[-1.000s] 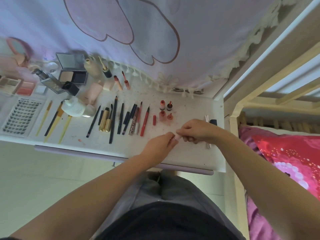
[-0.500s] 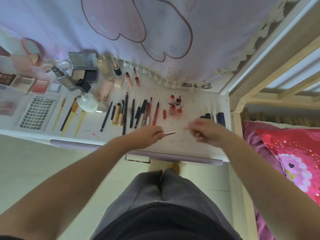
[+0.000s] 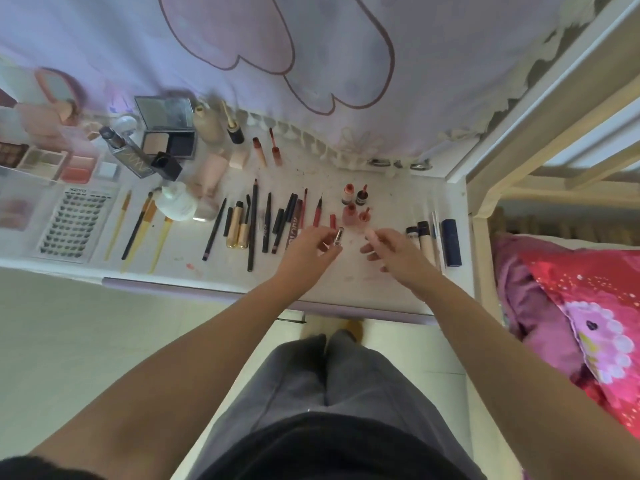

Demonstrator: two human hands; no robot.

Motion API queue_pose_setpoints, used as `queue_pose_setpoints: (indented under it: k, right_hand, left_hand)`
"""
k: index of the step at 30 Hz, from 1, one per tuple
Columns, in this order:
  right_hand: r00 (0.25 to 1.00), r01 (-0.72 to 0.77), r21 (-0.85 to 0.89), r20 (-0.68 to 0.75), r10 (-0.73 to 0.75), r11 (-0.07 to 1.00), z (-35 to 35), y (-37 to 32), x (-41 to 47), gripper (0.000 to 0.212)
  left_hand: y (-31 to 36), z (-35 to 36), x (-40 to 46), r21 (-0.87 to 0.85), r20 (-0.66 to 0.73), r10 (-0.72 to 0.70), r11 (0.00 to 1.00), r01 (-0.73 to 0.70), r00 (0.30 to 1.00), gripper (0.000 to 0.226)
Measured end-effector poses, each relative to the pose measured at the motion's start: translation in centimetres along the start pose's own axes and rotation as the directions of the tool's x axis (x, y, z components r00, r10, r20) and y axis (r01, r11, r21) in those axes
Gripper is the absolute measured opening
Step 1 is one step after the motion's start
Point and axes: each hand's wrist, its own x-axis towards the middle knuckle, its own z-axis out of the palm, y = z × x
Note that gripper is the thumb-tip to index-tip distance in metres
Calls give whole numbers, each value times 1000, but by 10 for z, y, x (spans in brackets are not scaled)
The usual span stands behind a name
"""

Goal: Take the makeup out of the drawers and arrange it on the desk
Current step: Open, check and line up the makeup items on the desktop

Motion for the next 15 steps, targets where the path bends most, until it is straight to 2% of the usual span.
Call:
queue_pose_setpoints:
  k: [3, 6, 11, 15]
  right_hand:
    - [983, 100, -141, -140, -120, 985, 19, 8, 6, 20]
    - [944, 174, -276, -227, -240, 945, 27, 14, 13, 22]
    - [929, 205, -290, -243, -279, 935, 34, 19, 18, 13]
    - [931, 198, -360, -223, -290, 912, 36, 19, 21, 15]
  left_hand:
    - [3, 13, 12, 52, -53, 18, 999, -15, 998, 29]
    - [1, 21, 19, 111, -72, 33, 994, -25, 997, 29]
    - [-4, 28, 21, 179, -65, 71, 982, -59, 995, 27]
    - [-6, 31, 21, 178, -54, 43, 983, -33, 998, 29]
